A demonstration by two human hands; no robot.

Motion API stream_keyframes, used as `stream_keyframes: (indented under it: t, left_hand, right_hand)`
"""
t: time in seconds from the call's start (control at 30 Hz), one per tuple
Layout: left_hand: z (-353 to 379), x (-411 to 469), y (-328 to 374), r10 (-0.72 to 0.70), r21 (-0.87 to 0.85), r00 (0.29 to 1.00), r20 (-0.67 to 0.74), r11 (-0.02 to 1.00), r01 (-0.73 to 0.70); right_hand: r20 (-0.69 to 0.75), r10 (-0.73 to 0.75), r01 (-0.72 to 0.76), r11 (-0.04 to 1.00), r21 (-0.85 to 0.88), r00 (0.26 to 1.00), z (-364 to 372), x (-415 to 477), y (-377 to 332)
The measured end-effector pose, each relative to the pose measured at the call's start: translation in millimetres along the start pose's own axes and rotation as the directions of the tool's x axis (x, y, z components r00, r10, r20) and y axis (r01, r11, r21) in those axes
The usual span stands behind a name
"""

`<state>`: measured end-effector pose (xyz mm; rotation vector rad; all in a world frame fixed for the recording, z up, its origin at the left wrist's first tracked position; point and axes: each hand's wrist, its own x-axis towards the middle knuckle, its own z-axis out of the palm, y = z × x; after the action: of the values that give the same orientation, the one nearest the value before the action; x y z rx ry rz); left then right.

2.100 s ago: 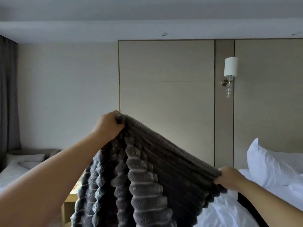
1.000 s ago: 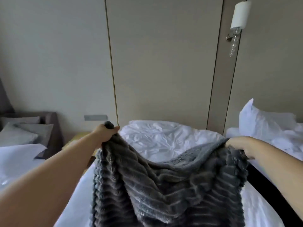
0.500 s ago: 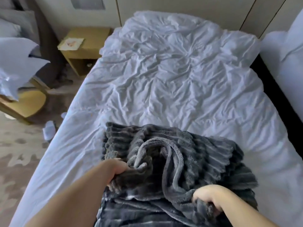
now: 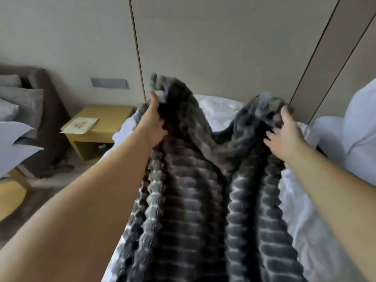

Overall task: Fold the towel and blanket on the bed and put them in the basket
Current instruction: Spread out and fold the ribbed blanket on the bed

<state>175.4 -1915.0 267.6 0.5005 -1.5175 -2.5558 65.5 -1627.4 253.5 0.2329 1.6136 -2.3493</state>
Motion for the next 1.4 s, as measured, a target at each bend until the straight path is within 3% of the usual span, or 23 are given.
stream_keyframes:
  t: [0.07,0.17,0.3,0.4,0.47,0.53,0.63,0.7,0.83,0.9,0.97,1.07,1.17,1.23,1.3,1.33,1.4]
  left_hand:
    - [-11,25,21,0.046,0.047,0.997,-0.066,0.998,-0.043]
    - [-42,40,-5,0.007,0.237,0.982,-0.188,0.971,0.038]
    - [-89,23,-75,-0.117,0.391,0.910,-0.398,0.876,0.284]
    - [-110,-14,-124,-0.191,0.447,0.860,-0.473,0.789,0.421]
    - [-125,-49,-157,-0.172,0.582,0.837,-0.520,0.646,0.494]
    - [-142,-91,-191,-0.174,0.718,0.824,-0.540,0.415,0.558]
    - [-173,-165,-243,-0.289,0.801,0.774,-0.563,0.039,0.597]
    - [-193,-217,-279,-0.370,0.792,0.722,-0.584,-0.068,0.606]
    - [-206,-300,-338,-0.441,0.822,0.700,-0.562,-0.211,0.528]
    - [-204,-330,-356,-0.360,0.777,0.691,-0.626,-0.208,0.595]
    - [-199,-359,-366,-0.253,0.715,0.675,-0.693,-0.129,0.687]
    - [-199,-403,-383,-0.112,0.578,0.580,-0.807,0.054,0.815]
    - [-209,-433,-403,-0.217,0.533,0.533,-0.818,0.064,0.844]
    - [-212,-446,-413,-0.273,0.601,0.595,-0.756,0.071,0.796]
    - [-209,-452,-423,-0.219,0.645,0.659,-0.719,0.143,0.751]
    - [-209,-450,-427,-0.164,0.656,0.678,-0.717,0.172,0.735]
    - [-212,-448,-432,-0.056,0.637,0.663,-0.747,0.229,0.736]
  right_hand:
    - [0.032,-0.057,0.059,0.996,-0.069,0.998,4,36,-28]
    - [0.029,-0.026,0.033,0.957,-0.288,0.999,-17,63,-8]
    - [-0.075,0.132,-0.151,0.901,-0.408,0.988,-66,62,73]
    - [-0.170,0.237,-0.290,0.844,-0.452,0.956,-103,34,134]
    - [-0.236,0.263,-0.351,0.771,-0.532,0.936,-128,4,172]
    - [-0.280,0.284,-0.399,0.671,-0.626,0.917,-156,-36,207]
    - [-0.343,0.347,-0.483,0.522,-0.703,0.873,-203,-110,258]
    - [-0.363,0.386,-0.508,0.398,-0.764,0.848,-233,-164,284]
    - [-0.367,0.449,-0.443,0.074,-0.893,0.815,-275,-258,315]
    - [-0.377,0.468,-0.430,0.009,-0.903,0.800,-289,-301,321]
    - [-0.399,0.452,-0.435,-0.028,-0.900,0.797,-309,-339,325]
    - [-0.463,0.240,-0.465,-0.055,-0.884,0.853,-346,-380,326]
    - [-0.574,-0.005,-0.569,0.124,-0.813,0.819,-381,-399,333]
    - [-0.644,0.106,-0.631,0.373,-0.680,0.757,-394,-403,337]
    - [-0.605,0.328,-0.659,0.583,-0.474,0.725,-402,-400,340]
    - [-0.573,0.391,-0.666,0.621,-0.414,0.721,-403,-397,341]
    - [-0.570,0.314,-0.628,0.584,-0.514,0.759,-408,-390,348]
